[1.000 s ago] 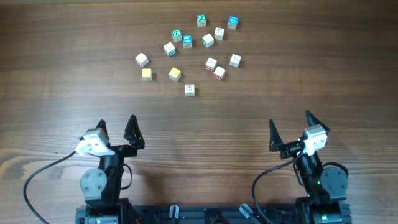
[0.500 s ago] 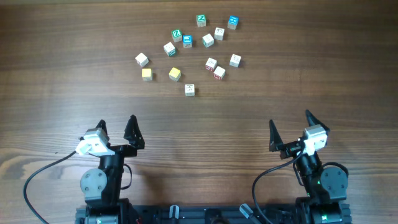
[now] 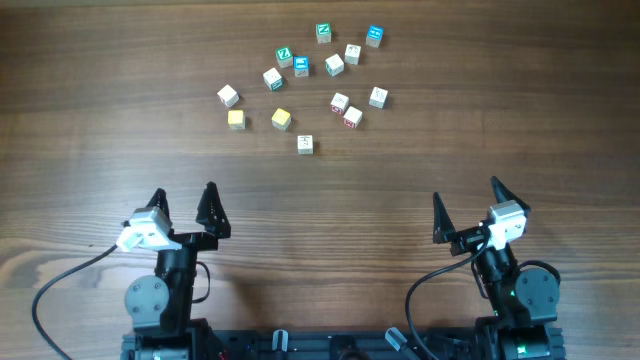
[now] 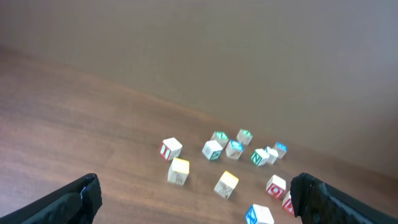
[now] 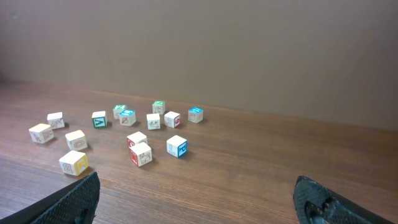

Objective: Form a tower
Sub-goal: 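Raise the left arm and move the left gripper toward the block cluster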

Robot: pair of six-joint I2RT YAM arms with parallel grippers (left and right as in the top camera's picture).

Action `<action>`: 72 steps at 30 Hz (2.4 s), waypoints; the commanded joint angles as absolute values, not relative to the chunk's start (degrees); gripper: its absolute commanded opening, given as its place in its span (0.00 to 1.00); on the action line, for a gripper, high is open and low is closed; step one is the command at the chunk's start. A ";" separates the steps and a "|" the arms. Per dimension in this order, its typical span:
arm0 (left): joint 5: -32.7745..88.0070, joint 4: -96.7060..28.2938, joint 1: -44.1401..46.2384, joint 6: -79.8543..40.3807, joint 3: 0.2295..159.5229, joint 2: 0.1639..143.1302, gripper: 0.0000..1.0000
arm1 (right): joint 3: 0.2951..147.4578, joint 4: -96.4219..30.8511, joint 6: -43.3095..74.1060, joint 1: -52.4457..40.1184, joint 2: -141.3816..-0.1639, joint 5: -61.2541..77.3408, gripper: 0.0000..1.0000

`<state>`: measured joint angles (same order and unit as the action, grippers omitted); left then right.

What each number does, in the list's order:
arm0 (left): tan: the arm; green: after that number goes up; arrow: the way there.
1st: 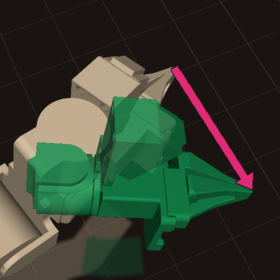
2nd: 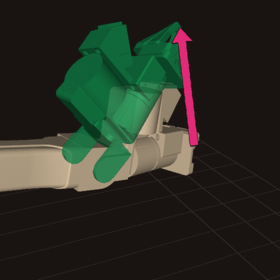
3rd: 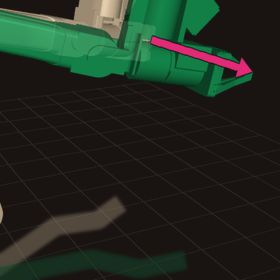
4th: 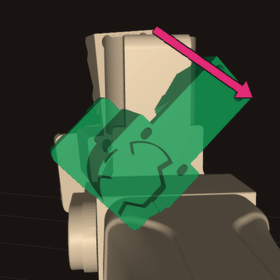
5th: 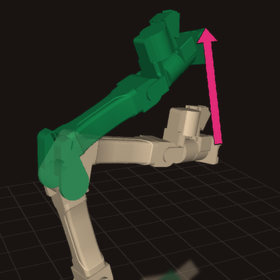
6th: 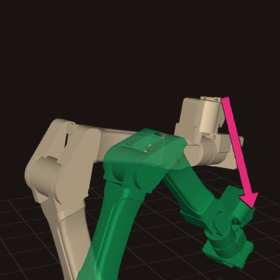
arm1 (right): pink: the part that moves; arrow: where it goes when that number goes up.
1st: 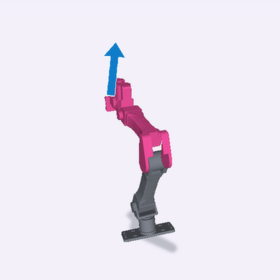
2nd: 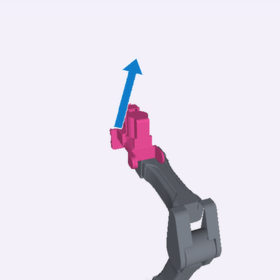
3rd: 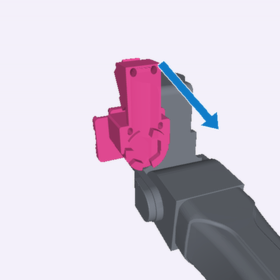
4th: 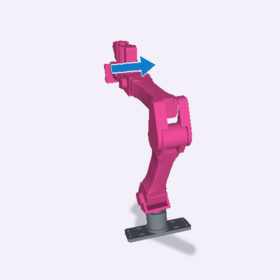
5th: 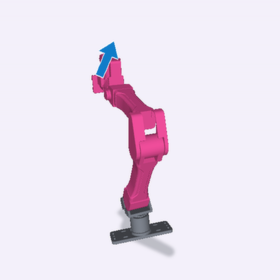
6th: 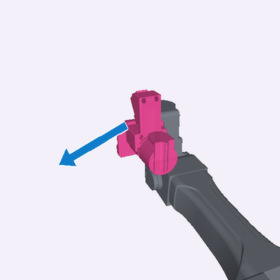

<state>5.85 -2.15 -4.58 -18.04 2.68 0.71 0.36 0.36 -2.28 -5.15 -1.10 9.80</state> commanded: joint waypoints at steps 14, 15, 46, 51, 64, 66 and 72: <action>7.55 -38.94 -4.73 -11.92 72.01 41.41 1.00 | 0.32 0.56 -2.87 -5.08 -0.80 8.60 1.00; 8.21 -42.19 -4.73 -11.92 77.36 46.11 1.00 | 0.32 0.56 -2.87 -5.08 -0.80 8.60 1.00; 13.04 -58.22 -4.60 -12.36 133.93 110.52 0.04 | 0.32 0.56 -2.85 -5.06 -0.80 8.62 1.00; 13.04 -64.97 -3.90 -12.38 133.80 113.93 0.04 | 0.32 0.56 -2.85 -5.08 -0.80 8.62 1.00; 8.36 -78.83 7.46 -12.38 133.03 128.88 0.04 | 0.32 0.56 -2.85 -5.08 -0.80 8.60 1.00; 7.84 -81.67 9.69 -12.38 133.01 131.11 0.04 | 0.32 0.56 -2.87 -5.08 -0.80 8.60 1.00; 7.84 -89.54 14.68 -12.36 133.01 133.12 0.19 | 0.32 0.54 -2.87 -5.08 -0.80 8.60 1.00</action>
